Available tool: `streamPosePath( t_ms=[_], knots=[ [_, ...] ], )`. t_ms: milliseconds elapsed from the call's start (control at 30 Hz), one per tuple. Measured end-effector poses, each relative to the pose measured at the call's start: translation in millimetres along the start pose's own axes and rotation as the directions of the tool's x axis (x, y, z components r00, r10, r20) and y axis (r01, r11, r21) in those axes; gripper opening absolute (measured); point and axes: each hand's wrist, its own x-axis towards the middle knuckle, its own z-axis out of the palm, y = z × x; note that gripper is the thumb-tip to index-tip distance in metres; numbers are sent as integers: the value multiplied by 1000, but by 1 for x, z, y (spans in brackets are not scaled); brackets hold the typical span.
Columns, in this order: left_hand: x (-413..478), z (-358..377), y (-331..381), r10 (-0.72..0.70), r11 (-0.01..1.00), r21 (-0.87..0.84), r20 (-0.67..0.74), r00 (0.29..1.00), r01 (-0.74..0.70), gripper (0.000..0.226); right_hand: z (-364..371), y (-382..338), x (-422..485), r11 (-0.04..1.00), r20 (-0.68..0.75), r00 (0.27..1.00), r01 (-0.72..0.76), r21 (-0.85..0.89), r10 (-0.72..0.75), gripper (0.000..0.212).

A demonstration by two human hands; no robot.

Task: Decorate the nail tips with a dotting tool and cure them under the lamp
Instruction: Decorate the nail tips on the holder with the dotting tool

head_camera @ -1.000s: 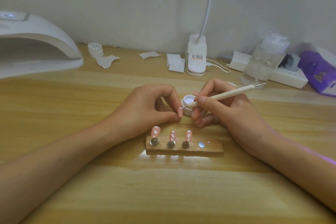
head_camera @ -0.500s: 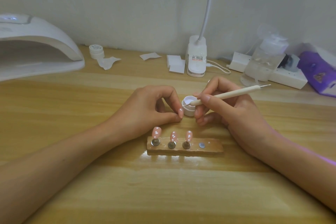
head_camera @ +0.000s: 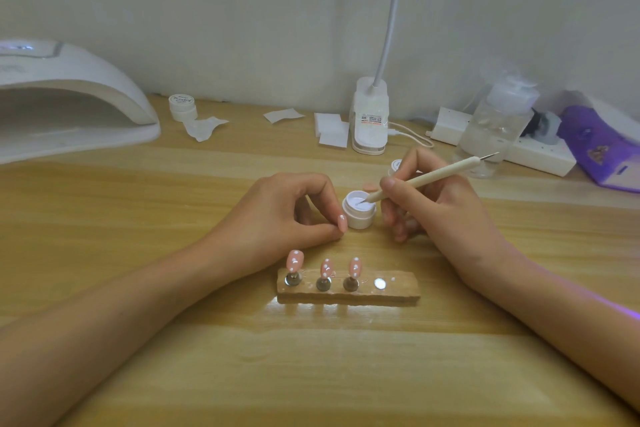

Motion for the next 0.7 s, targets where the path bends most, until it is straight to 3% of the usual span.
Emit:
streamPosePath(
  t_ms=[500, 700],
  knots=[
    [0, 0, 1, -18, 1000, -12, 3, 1000, 18, 15, -1, 0, 0, 999, 14, 1000, -8, 31, 8, 22],
    [0, -1, 1, -14, 1000, -14, 8, 1000, 14, 16, -2, -3, -2, 993, -59, 994, 91, 73, -87, 22]
  ],
)
